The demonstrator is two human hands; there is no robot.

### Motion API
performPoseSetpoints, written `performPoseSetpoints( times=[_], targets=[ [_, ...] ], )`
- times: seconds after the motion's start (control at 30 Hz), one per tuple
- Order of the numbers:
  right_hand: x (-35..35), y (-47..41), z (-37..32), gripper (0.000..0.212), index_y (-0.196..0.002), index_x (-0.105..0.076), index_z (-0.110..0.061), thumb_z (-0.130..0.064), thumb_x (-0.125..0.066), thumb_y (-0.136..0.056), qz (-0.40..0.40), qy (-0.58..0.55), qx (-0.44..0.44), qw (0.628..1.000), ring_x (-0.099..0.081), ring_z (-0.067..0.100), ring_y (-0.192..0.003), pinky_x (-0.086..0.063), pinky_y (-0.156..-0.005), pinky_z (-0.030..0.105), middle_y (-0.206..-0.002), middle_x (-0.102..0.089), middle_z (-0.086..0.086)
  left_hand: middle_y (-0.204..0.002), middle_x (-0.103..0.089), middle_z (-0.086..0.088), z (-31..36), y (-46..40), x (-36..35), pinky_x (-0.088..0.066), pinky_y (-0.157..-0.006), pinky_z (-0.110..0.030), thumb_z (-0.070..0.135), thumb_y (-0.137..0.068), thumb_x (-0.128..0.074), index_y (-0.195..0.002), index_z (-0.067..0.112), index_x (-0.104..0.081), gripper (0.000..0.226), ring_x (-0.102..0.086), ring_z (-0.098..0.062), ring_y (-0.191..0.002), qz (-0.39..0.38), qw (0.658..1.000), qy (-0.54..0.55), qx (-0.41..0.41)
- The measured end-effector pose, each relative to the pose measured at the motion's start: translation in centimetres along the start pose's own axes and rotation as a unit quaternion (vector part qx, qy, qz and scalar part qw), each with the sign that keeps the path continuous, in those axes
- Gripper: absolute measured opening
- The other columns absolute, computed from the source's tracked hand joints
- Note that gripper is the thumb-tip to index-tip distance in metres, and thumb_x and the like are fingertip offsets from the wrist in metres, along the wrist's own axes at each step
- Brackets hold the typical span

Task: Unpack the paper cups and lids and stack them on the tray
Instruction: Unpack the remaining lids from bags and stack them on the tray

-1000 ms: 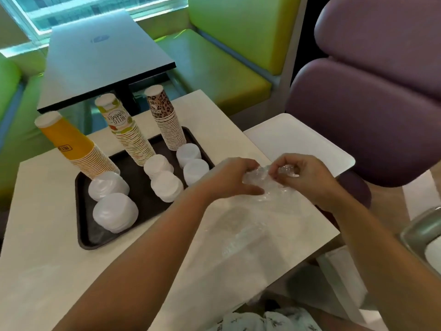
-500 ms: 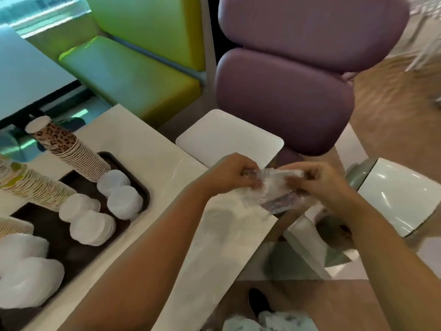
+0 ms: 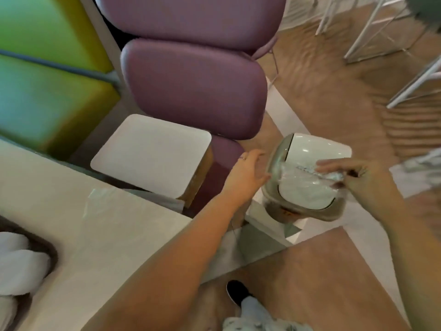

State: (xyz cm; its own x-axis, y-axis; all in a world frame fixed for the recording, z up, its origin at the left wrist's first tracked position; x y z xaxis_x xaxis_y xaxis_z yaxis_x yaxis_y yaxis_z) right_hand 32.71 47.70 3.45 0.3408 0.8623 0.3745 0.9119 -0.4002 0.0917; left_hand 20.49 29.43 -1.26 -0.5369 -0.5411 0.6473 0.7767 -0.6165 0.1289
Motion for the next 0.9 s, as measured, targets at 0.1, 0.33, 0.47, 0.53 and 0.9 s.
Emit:
performPoseSetpoints(
  times=[0.1, 0.33, 0.47, 0.53, 0.9],
  targets=[
    [1.3, -0.4, 1.6, 0.054, -0.081, -0.074, -0.018, 0.026, -0.045, -0.073, 0.034, 0.124, 0.028, 0.991, -0.059, -0.004, -0.090, -0.044, -0.073, 0.003, -0.101, -0.068, -0.011, -0.136, -0.039, -0.012, 0.1, -1.3, -4.0, -0.036, -0.105, -0.042, 0.019, -0.078, -0.073, -0.141, 0.016, -0.034, 0.074, -0.038, -0.029, -0.125, -0.017, 0.999, -0.031, -0.004],
    [-1.9, -1.4, 6.9, 0.021, -0.087, -0.072, -0.014, -0.002, -0.069, -0.070, -0.079, 0.234, 0.093, 0.965, -0.061, 0.012, -0.098, -0.031, -0.094, 0.001, -0.107, -0.064, 0.007, -0.145, -0.025, -0.009, -0.8, -1.2, -8.5, -0.049, -0.090, -0.047, 0.004, -0.084, -0.059, -0.144, 0.025, -0.029, 0.070, -0.046, -0.033, -0.119, -0.023, 0.996, -0.082, 0.032],
    [-4.9, -2.8, 9.0, 0.024, -0.099, -0.073, -0.007, -0.007, -0.077, -0.074, -0.136, 0.347, 0.042, 0.927, -0.059, 0.017, -0.104, -0.039, -0.093, 0.015, -0.119, -0.063, 0.004, -0.147, -0.016, -0.004, -1.3, -0.5, -8.6, -0.051, -0.083, -0.044, -0.006, -0.079, -0.054, -0.144, 0.039, -0.021, 0.085, -0.044, -0.030, -0.118, -0.024, 0.992, -0.119, 0.019],
    [-6.1, -3.6, 9.7, 0.024, -0.102, -0.073, -0.011, -0.018, -0.074, -0.079, -0.150, 0.391, 0.006, 0.908, -0.060, 0.021, -0.105, -0.046, -0.091, 0.032, -0.117, -0.064, 0.002, -0.148, -0.012, -0.004, -1.1, -0.3, -8.8, -0.052, -0.081, -0.046, -0.002, -0.080, -0.056, -0.143, 0.039, -0.021, 0.083, -0.038, -0.032, -0.122, -0.023, 0.990, -0.137, -0.001],
    [-8.2, -6.3, 13.8, 0.029, -0.118, -0.058, 0.001, -0.004, -0.043, -0.093, -0.184, 0.509, -0.147, 0.828, -0.051, 0.035, -0.116, -0.044, -0.097, 0.041, -0.128, -0.051, 0.020, -0.140, -0.015, -0.003, -1.7, 0.4, -9.5, -0.059, -0.069, -0.042, 0.006, -0.082, -0.063, -0.134, 0.015, -0.046, 0.056, -0.047, -0.034, -0.118, 0.036, 0.980, -0.183, -0.071]
  ],
)
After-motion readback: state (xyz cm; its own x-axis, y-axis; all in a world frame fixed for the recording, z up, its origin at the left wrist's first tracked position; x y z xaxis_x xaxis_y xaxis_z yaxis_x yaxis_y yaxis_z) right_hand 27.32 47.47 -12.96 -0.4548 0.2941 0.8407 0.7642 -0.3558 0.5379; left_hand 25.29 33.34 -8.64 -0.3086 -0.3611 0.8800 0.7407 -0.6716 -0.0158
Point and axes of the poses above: each hand's wrist, its own y-axis away from the middle knuckle, its own x-axis out of the back of the hand, z = x × y, the point moved 4 cm from there along -y, towards the middle knuckle
